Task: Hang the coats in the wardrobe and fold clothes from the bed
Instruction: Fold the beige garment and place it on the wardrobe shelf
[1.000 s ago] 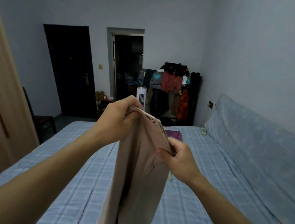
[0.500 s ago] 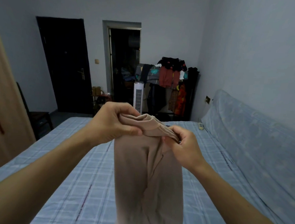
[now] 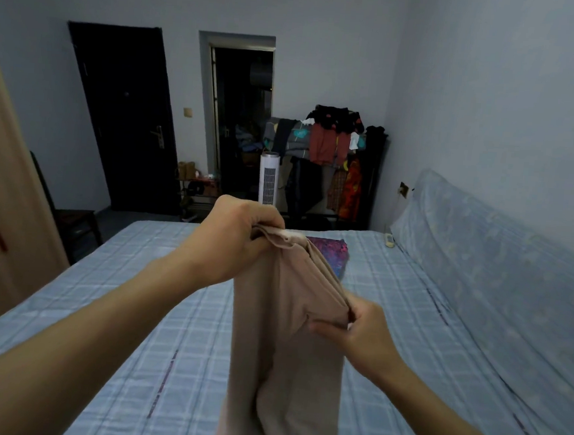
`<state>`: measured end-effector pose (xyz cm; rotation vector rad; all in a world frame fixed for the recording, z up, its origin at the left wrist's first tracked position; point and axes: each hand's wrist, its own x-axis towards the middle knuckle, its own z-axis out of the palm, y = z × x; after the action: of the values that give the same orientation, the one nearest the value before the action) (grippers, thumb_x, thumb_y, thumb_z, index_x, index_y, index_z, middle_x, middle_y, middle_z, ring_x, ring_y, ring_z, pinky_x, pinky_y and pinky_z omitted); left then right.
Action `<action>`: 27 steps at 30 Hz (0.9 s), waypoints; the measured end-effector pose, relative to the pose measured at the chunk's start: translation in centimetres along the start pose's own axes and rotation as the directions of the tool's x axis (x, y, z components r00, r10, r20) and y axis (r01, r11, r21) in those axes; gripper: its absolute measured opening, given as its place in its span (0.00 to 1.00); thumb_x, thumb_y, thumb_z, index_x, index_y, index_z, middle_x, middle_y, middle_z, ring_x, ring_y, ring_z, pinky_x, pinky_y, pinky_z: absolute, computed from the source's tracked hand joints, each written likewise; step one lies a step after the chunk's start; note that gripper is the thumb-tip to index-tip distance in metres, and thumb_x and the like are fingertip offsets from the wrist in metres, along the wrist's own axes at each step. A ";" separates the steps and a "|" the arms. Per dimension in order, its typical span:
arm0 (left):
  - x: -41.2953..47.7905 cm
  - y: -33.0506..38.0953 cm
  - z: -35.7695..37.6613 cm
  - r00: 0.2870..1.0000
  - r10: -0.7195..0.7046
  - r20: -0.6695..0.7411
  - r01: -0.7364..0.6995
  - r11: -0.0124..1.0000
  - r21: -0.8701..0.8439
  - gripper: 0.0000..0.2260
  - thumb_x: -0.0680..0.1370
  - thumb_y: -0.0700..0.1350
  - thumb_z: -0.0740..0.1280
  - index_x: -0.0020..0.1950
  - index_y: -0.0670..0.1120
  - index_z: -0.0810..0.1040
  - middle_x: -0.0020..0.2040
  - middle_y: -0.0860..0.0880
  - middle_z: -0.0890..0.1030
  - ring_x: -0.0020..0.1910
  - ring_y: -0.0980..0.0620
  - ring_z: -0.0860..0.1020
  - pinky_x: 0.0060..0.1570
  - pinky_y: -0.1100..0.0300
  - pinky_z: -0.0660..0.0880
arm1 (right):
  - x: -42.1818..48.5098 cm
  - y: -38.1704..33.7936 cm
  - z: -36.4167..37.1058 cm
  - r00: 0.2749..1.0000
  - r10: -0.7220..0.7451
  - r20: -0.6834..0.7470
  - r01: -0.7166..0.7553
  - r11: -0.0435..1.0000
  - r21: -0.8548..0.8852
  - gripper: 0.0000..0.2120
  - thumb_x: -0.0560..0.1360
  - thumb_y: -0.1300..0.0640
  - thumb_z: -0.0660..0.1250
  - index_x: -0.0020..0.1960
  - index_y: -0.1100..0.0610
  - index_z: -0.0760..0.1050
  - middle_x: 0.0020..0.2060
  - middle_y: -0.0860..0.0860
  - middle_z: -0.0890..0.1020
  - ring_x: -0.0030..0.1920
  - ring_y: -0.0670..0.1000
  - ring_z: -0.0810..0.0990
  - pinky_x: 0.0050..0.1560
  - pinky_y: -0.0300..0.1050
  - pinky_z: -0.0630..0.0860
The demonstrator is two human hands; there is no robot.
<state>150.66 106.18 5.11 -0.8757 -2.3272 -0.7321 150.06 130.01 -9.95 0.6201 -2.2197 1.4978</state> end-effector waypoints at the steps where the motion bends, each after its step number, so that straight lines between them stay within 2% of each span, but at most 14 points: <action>1: -0.1 -0.1 0.0 1.000 0.007 -0.003 -0.007 1.000 0.009 0.06 0.73 0.37 0.72 0.46 0.47 0.84 0.39 0.55 0.83 0.40 0.61 0.80 0.42 0.61 0.77 | -0.5 0.6 0.6 1.000 0.003 0.001 -0.003 1.000 -0.015 0.11 0.63 0.48 0.78 0.42 0.50 0.81 0.38 0.47 0.85 0.37 0.44 0.82 0.37 0.45 0.79; 3: -0.5 -0.3 -0.2 1.000 0.024 0.006 -0.024 0.999 0.028 0.06 0.73 0.36 0.73 0.45 0.47 0.84 0.39 0.54 0.82 0.40 0.59 0.80 0.41 0.60 0.76 | -1.3 1.4 1.7 1.000 0.017 -0.002 -0.017 1.000 -0.026 0.07 0.67 0.50 0.75 0.40 0.52 0.80 0.36 0.50 0.84 0.35 0.46 0.81 0.36 0.52 0.78; 5: -1.1 -0.6 -0.6 0.999 0.039 0.037 -0.042 0.997 0.072 0.05 0.72 0.36 0.73 0.44 0.46 0.83 0.39 0.52 0.82 0.39 0.57 0.79 0.42 0.58 0.76 | -1.6 1.7 2.4 1.000 0.007 -0.026 -0.008 0.999 -0.039 0.12 0.70 0.46 0.71 0.41 0.56 0.79 0.34 0.52 0.82 0.35 0.53 0.81 0.35 0.55 0.76; 7: -2.0 -0.9 -1.4 0.995 0.059 0.075 -0.069 0.989 0.130 0.05 0.72 0.36 0.74 0.43 0.45 0.84 0.38 0.51 0.82 0.38 0.55 0.79 0.41 0.57 0.76 | -1.5 1.7 2.5 0.998 -0.020 -0.056 0.015 0.997 -0.081 0.15 0.73 0.45 0.71 0.40 0.58 0.79 0.32 0.52 0.80 0.33 0.53 0.79 0.33 0.52 0.75; 10: -3.4 -1.5 -2.6 0.987 0.058 0.147 -0.082 0.984 0.157 0.04 0.71 0.37 0.75 0.41 0.45 0.84 0.38 0.51 0.81 0.36 0.55 0.79 0.39 0.59 0.76 | -0.9 1.8 2.0 0.990 -0.042 -0.137 0.023 0.990 -0.138 0.12 0.73 0.48 0.72 0.37 0.55 0.77 0.29 0.48 0.77 0.31 0.44 0.74 0.32 0.42 0.70; 14: -5.1 -1.9 -3.2 0.969 0.029 0.244 -0.060 0.991 0.121 0.04 0.70 0.43 0.78 0.41 0.46 0.84 0.35 0.52 0.81 0.33 0.56 0.77 0.37 0.66 0.71 | -0.2 1.5 1.7 0.980 -0.058 -0.190 0.017 0.977 -0.213 0.07 0.73 0.56 0.74 0.38 0.53 0.79 0.32 0.46 0.79 0.33 0.44 0.77 0.34 0.35 0.70; 16: -5.7 -2.3 -2.9 0.959 0.024 0.281 -0.050 0.995 0.085 0.04 0.69 0.42 0.78 0.41 0.45 0.85 0.34 0.50 0.81 0.32 0.54 0.77 0.34 0.64 0.71 | -0.2 1.3 1.4 0.981 -0.068 -0.179 0.020 0.965 -0.260 0.07 0.73 0.60 0.74 0.39 0.52 0.78 0.33 0.45 0.79 0.35 0.45 0.78 0.35 0.33 0.69; 17: -5.9 -2.5 -2.6 0.956 0.021 0.292 -0.046 0.996 0.078 0.03 0.70 0.40 0.77 0.40 0.44 0.85 0.34 0.49 0.81 0.32 0.53 0.77 0.34 0.60 0.72 | -0.3 1.2 1.1 0.983 -0.069 -0.171 0.020 0.961 -0.275 0.08 0.72 0.61 0.74 0.39 0.51 0.78 0.34 0.45 0.79 0.36 0.45 0.78 0.36 0.33 0.70; 19: -6.5 -3.1 -2.0 0.962 0.026 0.270 -0.047 0.996 0.070 0.05 0.69 0.34 0.75 0.40 0.43 0.84 0.34 0.48 0.80 0.32 0.52 0.77 0.34 0.57 0.72 | -0.7 0.9 0.3 0.985 -0.076 -0.152 0.025 0.949 -0.313 0.10 0.72 0.63 0.74 0.40 0.49 0.78 0.35 0.43 0.80 0.38 0.45 0.79 0.38 0.35 0.72; 22: -7.3 -3.8 -1.1 0.976 0.033 0.216 -0.041 0.999 0.031 0.11 0.66 0.29 0.73 0.41 0.43 0.83 0.35 0.49 0.80 0.34 0.51 0.78 0.35 0.58 0.72 | -2.0 0.3 -1.1 0.990 -0.084 -0.114 0.034 0.922 -0.384 0.08 0.73 0.63 0.74 0.42 0.51 0.80 0.37 0.43 0.80 0.40 0.45 0.79 0.39 0.41 0.75; 25: -8.1 -3.4 -0.2 0.981 0.070 0.183 -0.069 0.998 -0.008 0.11 0.66 0.30 0.74 0.43 0.44 0.84 0.36 0.49 0.80 0.35 0.51 0.79 0.36 0.56 0.73 | -3.9 -0.4 -2.3 0.995 -0.058 -0.079 0.020 0.909 -0.416 0.03 0.74 0.60 0.73 0.42 0.55 0.80 0.37 0.46 0.80 0.39 0.46 0.79 0.39 0.45 0.75; 27: -8.8 -2.5 0.1 0.984 0.093 0.152 -0.093 0.996 -0.010 0.07 0.68 0.36 0.76 0.43 0.45 0.84 0.36 0.51 0.81 0.35 0.51 0.79 0.35 0.55 0.73 | -5.5 -0.7 -3.0 0.996 -0.001 -0.090 -0.034 0.918 -0.394 0.05 0.74 0.56 0.72 0.41 0.56 0.80 0.35 0.48 0.81 0.37 0.49 0.79 0.37 0.47 0.75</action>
<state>154.46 100.99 -1.40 -1.0679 -2.3990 -0.6494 155.23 133.39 -11.36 0.3965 -2.3654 1.0114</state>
